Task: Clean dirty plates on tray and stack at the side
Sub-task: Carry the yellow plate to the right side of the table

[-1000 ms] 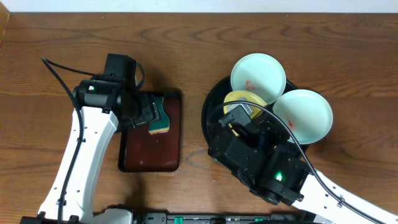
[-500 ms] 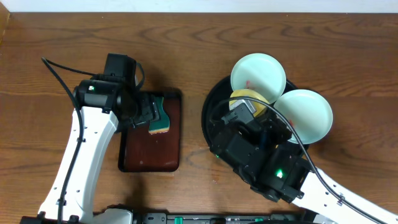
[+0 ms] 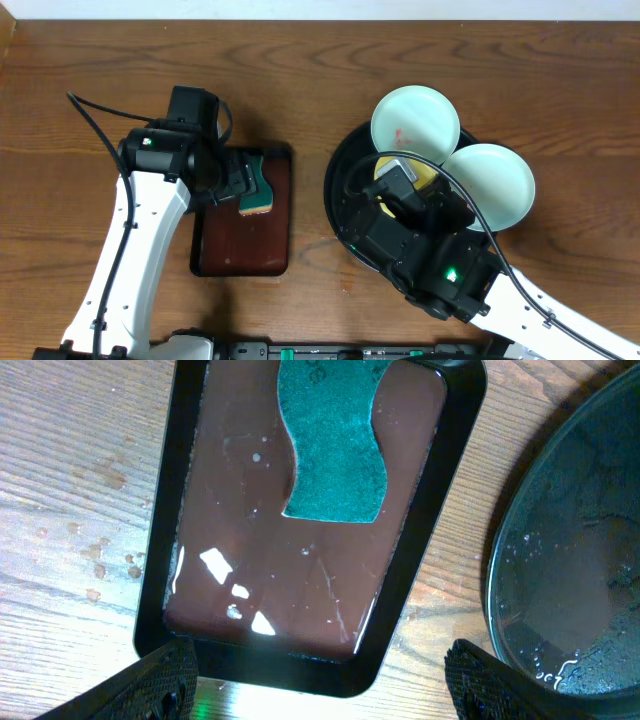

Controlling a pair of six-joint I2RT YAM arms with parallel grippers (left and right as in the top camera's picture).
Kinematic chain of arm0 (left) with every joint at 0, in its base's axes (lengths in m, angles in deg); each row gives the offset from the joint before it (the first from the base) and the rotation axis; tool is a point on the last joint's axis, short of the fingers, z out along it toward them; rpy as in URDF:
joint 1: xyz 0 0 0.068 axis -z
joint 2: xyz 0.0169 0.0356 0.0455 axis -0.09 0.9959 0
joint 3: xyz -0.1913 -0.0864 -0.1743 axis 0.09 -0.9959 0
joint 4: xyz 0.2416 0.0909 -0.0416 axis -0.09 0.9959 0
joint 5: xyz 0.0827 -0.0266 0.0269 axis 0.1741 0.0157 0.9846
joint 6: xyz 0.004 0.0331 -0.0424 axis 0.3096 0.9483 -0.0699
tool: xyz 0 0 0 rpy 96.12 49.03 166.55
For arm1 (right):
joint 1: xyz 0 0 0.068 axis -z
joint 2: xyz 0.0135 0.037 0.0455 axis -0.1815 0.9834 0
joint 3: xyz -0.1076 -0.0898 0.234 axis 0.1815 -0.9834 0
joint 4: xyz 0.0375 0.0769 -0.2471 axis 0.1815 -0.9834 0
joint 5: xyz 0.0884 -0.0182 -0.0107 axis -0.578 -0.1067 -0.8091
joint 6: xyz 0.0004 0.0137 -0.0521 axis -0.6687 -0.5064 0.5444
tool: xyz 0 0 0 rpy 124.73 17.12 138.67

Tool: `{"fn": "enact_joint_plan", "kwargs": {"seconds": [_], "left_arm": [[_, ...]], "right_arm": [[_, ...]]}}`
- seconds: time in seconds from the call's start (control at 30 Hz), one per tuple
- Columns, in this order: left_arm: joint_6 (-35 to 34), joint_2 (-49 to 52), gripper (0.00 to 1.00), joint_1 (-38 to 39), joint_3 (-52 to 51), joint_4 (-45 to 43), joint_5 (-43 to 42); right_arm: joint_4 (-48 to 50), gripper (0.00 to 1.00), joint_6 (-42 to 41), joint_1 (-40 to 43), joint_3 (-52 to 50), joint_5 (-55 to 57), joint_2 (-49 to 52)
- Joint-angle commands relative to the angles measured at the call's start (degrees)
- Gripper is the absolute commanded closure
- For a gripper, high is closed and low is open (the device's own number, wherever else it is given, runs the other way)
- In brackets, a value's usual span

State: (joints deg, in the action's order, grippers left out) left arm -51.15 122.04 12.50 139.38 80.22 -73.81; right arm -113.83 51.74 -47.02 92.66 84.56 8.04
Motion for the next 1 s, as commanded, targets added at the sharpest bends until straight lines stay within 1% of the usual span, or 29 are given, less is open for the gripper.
{"fn": "enact_joint_plan", "kwargs": {"seconds": [0.0, 0.07, 0.13, 0.17, 0.2, 0.23, 0.27, 0.33, 0.37, 0.4, 0.43, 0.47, 0.5, 0.57, 0.6, 0.67, 0.77, 0.83, 0.9, 0.97], "left_arm": [[0.09, -0.24, 0.2, -0.2, 0.28, 0.17, -0.09], [0.09, -0.24, 0.2, -0.2, 0.28, 0.17, -0.09], [0.09, -0.24, 0.2, -0.2, 0.28, 0.17, -0.09], [0.09, -0.24, 0.2, -0.2, 0.28, 0.17, -0.09], [0.09, -0.24, 0.2, -0.2, 0.28, 0.17, -0.09], [0.09, -0.24, 0.2, -0.2, 0.28, 0.17, -0.09], [0.09, -0.24, 0.2, -0.2, 0.28, 0.17, -0.09], [0.09, -0.24, 0.2, -0.2, 0.28, 0.17, -0.09], [0.09, -0.24, 0.2, -0.2, 0.28, 0.17, -0.09], [0.11, -0.24, 0.2, -0.2, 0.28, 0.17, -0.09], [0.09, -0.24, 0.2, -0.2, 0.28, 0.17, -0.09], [0.09, -0.24, 0.2, -0.2, 0.28, 0.17, -0.09], [0.09, -0.24, 0.2, -0.2, 0.28, 0.17, -0.09], [0.09, -0.24, 0.2, -0.2, 0.28, 0.17, -0.09], [0.09, -0.24, 0.2, -0.2, 0.28, 0.17, -0.09], [0.09, -0.24, 0.2, -0.2, 0.28, 0.17, -0.09], [0.09, -0.24, 0.2, -0.2, 0.28, 0.17, -0.09], [0.09, -0.24, 0.2, -0.2, 0.28, 0.17, -0.09], [0.09, -0.24, 0.2, -0.2, 0.28, 0.17, -0.09], [0.09, -0.24, 0.2, -0.2, 0.28, 0.17, -0.09]], "right_arm": [[1.42, 0.99, -1.14, 1.14, 0.79, 2.64, 0.02], [0.87, 0.99, 1.2, 0.76, 0.79, 2.29, 0.02], [0.59, 0.99, -0.52, 1.25, 0.79, 6.49, 0.02], [1.2, 0.99, -1.42, 1.29, 0.79, 5.9, 0.02], [1.73, 0.99, -0.92, 1.07, 0.79, 3.02, 0.02], [1.75, 0.99, 1.01, 0.66, 0.79, 0.63, 0.02], [1.36, 0.99, 2.1, 0.37, 0.79, 1.18, 0.02], [1.2, 0.99, 0.52, 0.7, 0.79, 5.51, 0.02], [1.9, 0.99, -1.11, 0.87, 0.79, 5.27, 0.02], [2.75, 0.99, -1.16, 0.83, 0.79, 1.75, 0.02], [3.08, 0.99, 0.68, 0.72, 0.79, -2.62, 0.04], [2.8, 0.99, 1.6, 0.72, 0.79, -4.15, 0.04], [1.84, 0.99, -0.02, 1.11, 0.79, -2.34, 0.02], [-0.04, 0.99, -7.06, 2.69, 0.79, 0.44, 0.02], [-0.72, 0.99, -10.51, 3.74, 0.79, -1.42, 0.02], [-1.95, 0.99, -14.82, 6.23, 0.79, -8.74, 0.02], [-3.72, 0.99, -22.88, 12.9, 0.79, -19.71, 0.02], [-3.8, 0.99, -24.35, 18.36, 0.79, -28.11, -0.22], [-3.74, 0.99, -24.28, 24.65, 0.79, -36.65, -1.05], [-3.82, 0.99, -23.17, 30.8, 0.79, -42.62, -2.36]]}}
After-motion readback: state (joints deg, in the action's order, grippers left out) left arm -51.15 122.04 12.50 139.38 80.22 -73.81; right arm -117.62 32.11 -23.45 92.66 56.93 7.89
